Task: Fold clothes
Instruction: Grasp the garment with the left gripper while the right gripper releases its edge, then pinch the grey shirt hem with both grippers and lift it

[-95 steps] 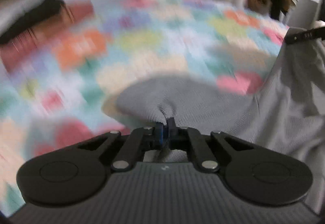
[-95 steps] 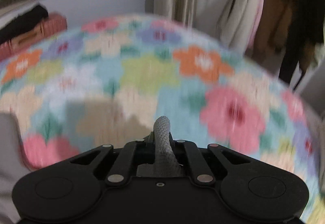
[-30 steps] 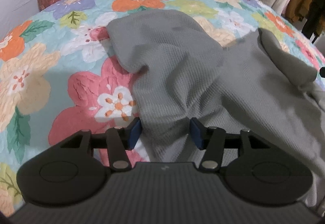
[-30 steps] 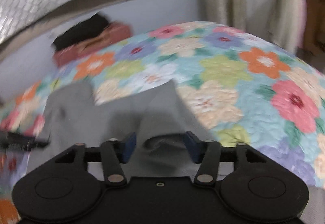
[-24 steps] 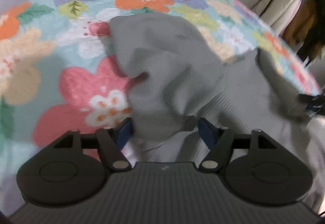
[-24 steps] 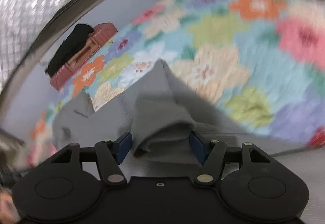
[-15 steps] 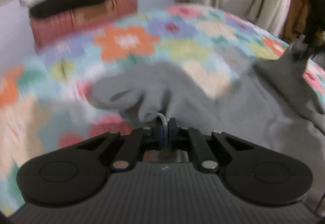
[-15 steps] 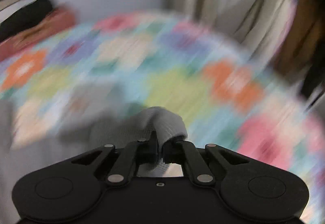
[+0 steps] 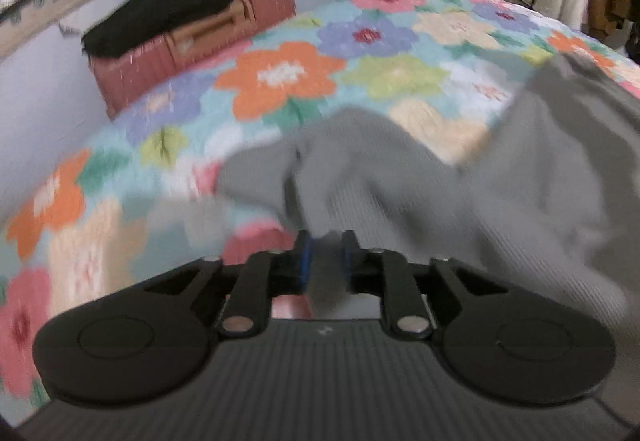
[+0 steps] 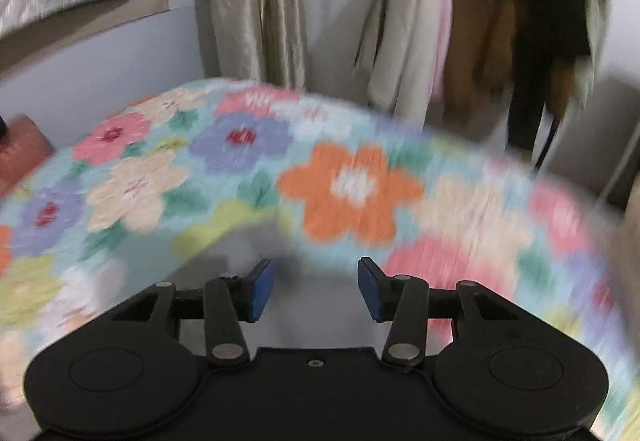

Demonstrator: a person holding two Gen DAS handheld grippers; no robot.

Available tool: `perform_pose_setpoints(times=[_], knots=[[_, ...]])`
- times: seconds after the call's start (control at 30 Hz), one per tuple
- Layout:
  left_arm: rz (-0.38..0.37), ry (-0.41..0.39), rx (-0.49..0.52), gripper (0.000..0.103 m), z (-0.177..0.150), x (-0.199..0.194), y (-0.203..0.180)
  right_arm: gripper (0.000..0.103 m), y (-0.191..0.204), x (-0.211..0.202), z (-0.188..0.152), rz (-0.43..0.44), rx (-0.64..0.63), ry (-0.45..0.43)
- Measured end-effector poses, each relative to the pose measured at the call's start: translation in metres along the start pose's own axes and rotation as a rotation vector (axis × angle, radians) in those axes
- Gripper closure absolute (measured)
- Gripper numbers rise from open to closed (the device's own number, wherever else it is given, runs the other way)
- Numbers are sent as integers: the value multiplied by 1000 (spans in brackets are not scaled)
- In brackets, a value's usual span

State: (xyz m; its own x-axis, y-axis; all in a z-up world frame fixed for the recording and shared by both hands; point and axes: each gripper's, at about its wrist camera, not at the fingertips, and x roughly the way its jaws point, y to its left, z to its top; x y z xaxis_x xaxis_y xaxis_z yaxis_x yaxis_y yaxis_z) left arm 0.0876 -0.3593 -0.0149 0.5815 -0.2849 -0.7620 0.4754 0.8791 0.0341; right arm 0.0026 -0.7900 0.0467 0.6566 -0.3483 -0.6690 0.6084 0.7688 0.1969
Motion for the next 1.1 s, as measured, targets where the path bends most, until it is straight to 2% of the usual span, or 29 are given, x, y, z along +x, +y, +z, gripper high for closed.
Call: perform_pose_setpoints(times=[0.07, 0.23, 0.33, 0.57, 0.77, 0.97, 1.07, 1.1], knots=[[-70, 38, -2, 85, -17, -15, -6, 51, -13, -7, -12, 23, 58, 22], [-189, 115, 35, 84, -54, -54, -39, 51, -15, -99, -92, 216, 18, 57], [-230, 120, 47, 69, -79, -83, -53, 50, -23, -153, -139, 259, -9, 84], [-339, 184, 11, 67, -151, -134, -64, 47, -62, -243, -240, 271, -8, 163], [-425, 112, 7, 64, -185, -171, -76, 47, -87, -280, -316, 288, 61, 181], [-587, 180, -34, 59, -216, -183, -92, 46, -85, -273, -359, 330, 30, 236], [-544, 184, -7, 48, -229, -183, -107, 48, -79, -265, -375, 354, 3, 261], [-520, 185, 5, 45, -234, -182, -112, 57, -76, -264, -379, 352, -19, 248]])
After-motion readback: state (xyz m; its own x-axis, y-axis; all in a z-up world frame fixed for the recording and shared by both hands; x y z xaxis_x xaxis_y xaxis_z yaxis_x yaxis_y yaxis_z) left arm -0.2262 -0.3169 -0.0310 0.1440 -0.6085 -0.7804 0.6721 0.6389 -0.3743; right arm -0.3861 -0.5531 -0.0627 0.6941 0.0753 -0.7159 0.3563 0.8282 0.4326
